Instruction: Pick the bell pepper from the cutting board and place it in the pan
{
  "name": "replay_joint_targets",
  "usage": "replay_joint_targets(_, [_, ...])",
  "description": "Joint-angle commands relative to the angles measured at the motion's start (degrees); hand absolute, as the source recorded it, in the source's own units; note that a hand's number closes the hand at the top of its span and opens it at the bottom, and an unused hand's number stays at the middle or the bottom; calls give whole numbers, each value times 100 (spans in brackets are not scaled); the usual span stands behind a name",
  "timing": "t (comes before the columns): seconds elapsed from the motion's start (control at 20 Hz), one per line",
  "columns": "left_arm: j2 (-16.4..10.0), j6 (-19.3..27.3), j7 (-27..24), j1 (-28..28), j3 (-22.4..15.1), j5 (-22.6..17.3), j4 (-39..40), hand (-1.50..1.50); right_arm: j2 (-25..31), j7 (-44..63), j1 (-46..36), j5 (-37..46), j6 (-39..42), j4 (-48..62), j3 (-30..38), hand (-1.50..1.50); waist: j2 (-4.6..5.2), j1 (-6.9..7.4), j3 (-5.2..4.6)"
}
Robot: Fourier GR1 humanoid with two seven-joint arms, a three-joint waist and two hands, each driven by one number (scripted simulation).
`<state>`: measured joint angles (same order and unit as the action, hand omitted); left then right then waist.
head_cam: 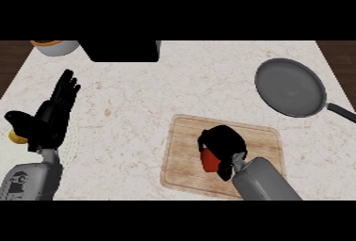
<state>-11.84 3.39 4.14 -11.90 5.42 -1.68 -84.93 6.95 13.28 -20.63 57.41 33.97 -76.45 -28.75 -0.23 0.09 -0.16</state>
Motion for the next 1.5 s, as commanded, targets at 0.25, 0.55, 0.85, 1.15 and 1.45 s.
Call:
replay_joint_targets(0.25, [178,108,-12,-335,-133,196,224,0,-670,1387,-126,-317,-961,760,161,150,52,88,20])
replay_joint_targets(0.55, [125,-76,-63,-236,-153,113,118,0,-689,3196,-1136,-1288,-2291,1262,344,150,64,297,21])
replay_joint_targets(0.85, [46,-54,92,-459,53,0,297,0,-693,3810,-1766,-32,-3943,1085,-193,150,36,125,14])
replay_joint_targets(1.15, [-10,-71,-100,-141,134,32,280,0,-694,4519,-2310,337,-3863,163,23,150,-4,-3,13])
replay_joint_targets(1.45, [-10,-94,-47,-108,124,33,122,0,-449,4216,-2343,626,-4699,327,835,150,23,11,16])
